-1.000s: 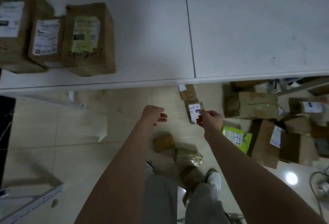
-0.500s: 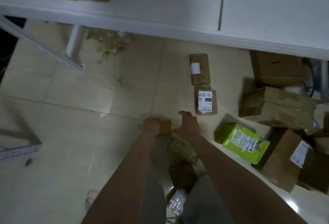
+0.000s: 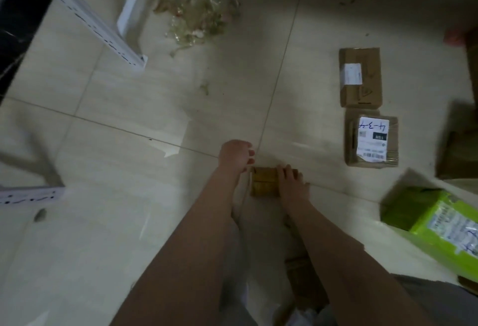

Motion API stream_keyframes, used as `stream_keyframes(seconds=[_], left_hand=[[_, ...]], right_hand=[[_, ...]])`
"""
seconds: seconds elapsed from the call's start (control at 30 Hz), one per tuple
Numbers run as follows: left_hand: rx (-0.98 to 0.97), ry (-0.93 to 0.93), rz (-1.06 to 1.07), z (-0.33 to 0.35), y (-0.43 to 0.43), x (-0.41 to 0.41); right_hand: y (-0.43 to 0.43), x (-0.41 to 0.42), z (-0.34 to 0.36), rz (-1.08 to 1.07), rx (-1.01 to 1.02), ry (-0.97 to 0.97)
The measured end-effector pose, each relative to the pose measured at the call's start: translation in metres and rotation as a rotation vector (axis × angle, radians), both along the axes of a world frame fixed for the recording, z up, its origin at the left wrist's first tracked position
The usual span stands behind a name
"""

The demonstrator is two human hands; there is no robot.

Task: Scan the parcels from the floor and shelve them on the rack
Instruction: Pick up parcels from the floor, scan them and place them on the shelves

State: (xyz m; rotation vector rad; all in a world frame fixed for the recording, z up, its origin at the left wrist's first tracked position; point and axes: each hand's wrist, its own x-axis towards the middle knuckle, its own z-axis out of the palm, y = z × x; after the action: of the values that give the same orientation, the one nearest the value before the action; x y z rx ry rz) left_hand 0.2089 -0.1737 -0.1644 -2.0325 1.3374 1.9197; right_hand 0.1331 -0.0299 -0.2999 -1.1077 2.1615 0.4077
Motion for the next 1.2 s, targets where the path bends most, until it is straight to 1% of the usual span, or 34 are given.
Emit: stream_keyframes(seconds=[0.07,0.13,0.17,0.23,0.3,0.33,0.43,0.53,0.6,0.67,0.73,0.8,0.9,0.97,1.07,1.13,1.2], left_hand=[[0.033,0.026,0.049,0.005,-0.003,0.002],[0.053,0.039,0.033,0.01,0.002,0.007],[0.052,0.04,0.035,0.015,0.004,0.007],[0.024,0.034,0.015,0.035,0.01,0.007],[-0.003,0.033,0.008,0.067,0.02,0.011],[0.001,0.038,0.031,0.087,0.026,0.013],[0.027,0.041,0.082,0.151,0.049,0.012],[0.017,0.089,0.15,0.235,0.067,-0.011],[-0.018,0.173,0.153,0.307,0.079,-0.035],[-0.084,0.278,0.112,0.382,0.093,-0.062],[-0.139,0.421,0.06,0.459,0.107,-0.087],[-0.143,0.553,0.043,0.531,0.122,-0.105],[-0.11,0.716,0.041,0.617,0.146,-0.115],[-0.082,0.792,-0.016,0.666,0.155,-0.115],[-0.102,0.887,-0.196,0.721,0.155,-0.11],[-0.143,0.911,-0.297,0.75,0.144,-0.107],[-0.163,0.912,-0.378,0.774,0.129,-0.104]], right_hand=[[0.004,-0.002,-0.011,-0.018,-0.008,0.004],[0.002,-0.003,-0.001,-0.141,-0.039,-0.04],[0.002,-0.005,0.008,-0.245,-0.049,-0.068],[0.004,-0.008,0.037,-0.539,-0.158,-0.133],[0.0,-0.01,0.084,-0.849,-0.318,-0.23],[-0.003,-0.013,0.116,-0.965,-0.403,-0.263],[-0.001,-0.025,0.223,-1.149,-0.624,-0.344],[0.013,-0.035,0.335,-1.302,-0.803,-0.452],[0.026,-0.044,0.412,-1.366,-0.938,-0.475],[0.041,-0.055,0.489,-1.393,-1.057,-0.507],[0.057,-0.067,0.566,-1.397,-1.148,-0.588],[0.075,-0.075,0.637,-1.333,-1.184,-0.663],[0.098,-0.077,0.734,-1.246,-1.281,-0.648],[0.109,-0.076,0.785,-1.239,-1.374,-0.619],[0.115,-0.072,0.838,-1.264,-1.492,-0.63],[0.112,-0.068,0.861,-1.299,-1.566,-0.697],[0.106,-0.063,0.88,-1.34,-1.654,-0.842]])
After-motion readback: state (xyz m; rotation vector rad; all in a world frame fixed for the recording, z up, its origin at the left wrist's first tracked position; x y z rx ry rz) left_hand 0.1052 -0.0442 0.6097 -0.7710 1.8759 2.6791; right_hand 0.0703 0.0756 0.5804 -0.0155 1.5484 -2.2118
